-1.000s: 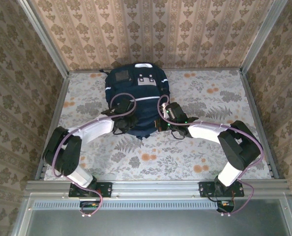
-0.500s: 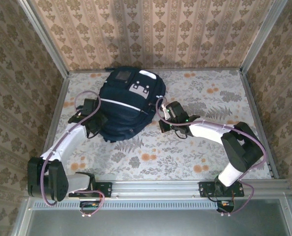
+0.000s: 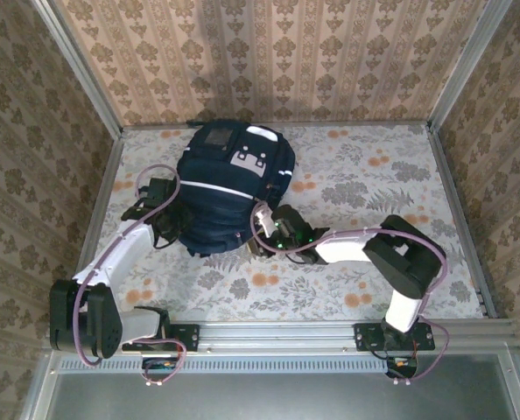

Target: Pack books, pencil case, and school supplies into a backpack

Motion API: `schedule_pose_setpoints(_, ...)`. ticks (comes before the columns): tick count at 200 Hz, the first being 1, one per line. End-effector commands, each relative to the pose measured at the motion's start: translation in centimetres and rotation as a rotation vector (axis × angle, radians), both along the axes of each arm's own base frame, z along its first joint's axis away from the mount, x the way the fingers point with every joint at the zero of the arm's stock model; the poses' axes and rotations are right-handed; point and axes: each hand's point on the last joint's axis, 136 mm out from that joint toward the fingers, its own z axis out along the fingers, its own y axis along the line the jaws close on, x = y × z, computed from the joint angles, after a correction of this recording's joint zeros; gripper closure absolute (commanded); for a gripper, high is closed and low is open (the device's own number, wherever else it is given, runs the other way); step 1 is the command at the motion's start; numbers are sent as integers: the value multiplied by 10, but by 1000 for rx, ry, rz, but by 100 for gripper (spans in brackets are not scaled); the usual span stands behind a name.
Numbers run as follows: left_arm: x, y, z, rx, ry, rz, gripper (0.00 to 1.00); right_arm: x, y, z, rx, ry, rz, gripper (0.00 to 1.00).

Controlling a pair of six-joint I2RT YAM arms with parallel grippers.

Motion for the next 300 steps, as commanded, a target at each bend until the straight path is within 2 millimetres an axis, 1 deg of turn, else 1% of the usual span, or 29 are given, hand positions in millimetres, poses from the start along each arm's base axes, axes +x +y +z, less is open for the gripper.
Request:
schedule_pose_setpoints(1,-1,-9,7,-43,-24,-28,100,9,22,17,121,-82,29,65)
schedule_pose_setpoints(36,-2,-10,7,-57,-25,-24,100,13,28,7,99,-60,9,60)
schedule_pose_setpoints(58,-4,-11,4,-65,-21,-21,100,13,29,0,98,-37,3,60)
schedule_pose_setpoints(102,-4,-13,1,-75,-18,-24,100,15,38,-6,109,-5,-7,60)
schedule_pose_setpoints(108,-4,-13,1,-73,-18,-23,100,16,40,-7,103,-5,-7,63)
schedule_pose_setpoints(113,-4,-12,1,-71,-19,-24,100,17,40,-9,93,-4,-12,66)
schedule_pose_setpoints(121,-4,-11,0,-65,-19,-23,100,18,40,-13,69,0,-20,76)
schedule_pose_setpoints(129,-4,-9,0,-59,-18,-21,100,20,37,-17,40,-1,-31,88)
schedule_pose_setpoints(136,-4,-7,0,-53,-18,-14,100,22,32,-20,12,-9,-45,96)
schedule_pose_setpoints(141,-5,-5,0,-51,-17,-8,100,23,28,-21,-3,-15,-54,100)
schedule_pose_setpoints(153,-4,0,-1,-45,-17,4,100,24,16,-22,-34,-37,-79,100)
schedule_pose_setpoints(173,-3,9,-2,-24,-10,18,100,25,-10,-22,-75,-59,-123,100)
schedule_pose_setpoints(208,-1,15,-10,-21,17,28,100,34,-49,-26,-147,-49,-170,100)
schedule_pose_setpoints(240,-2,17,-14,-8,30,29,100,56,-80,-26,-185,-32,-238,100)
schedule_pose_setpoints(267,-2,15,-16,-13,32,16,100,86,-111,-23,-215,-23,-366,100)
schedule_pose_setpoints(274,-1,11,-16,-23,26,0,100,90,-113,-20,-217,-25,-375,94)
schedule_pose_setpoints(284,2,-2,-16,-43,13,-46,100,90,-111,-10,-206,-46,-367,78)
schedule_pose_setpoints(291,3,-14,-17,-54,6,-88,100,87,-109,-2,-189,-72,-356,70)
schedule_pose_setpoints(300,5,-36,-16,-74,-12,-166,100,82,-113,9,-184,-113,-364,62)
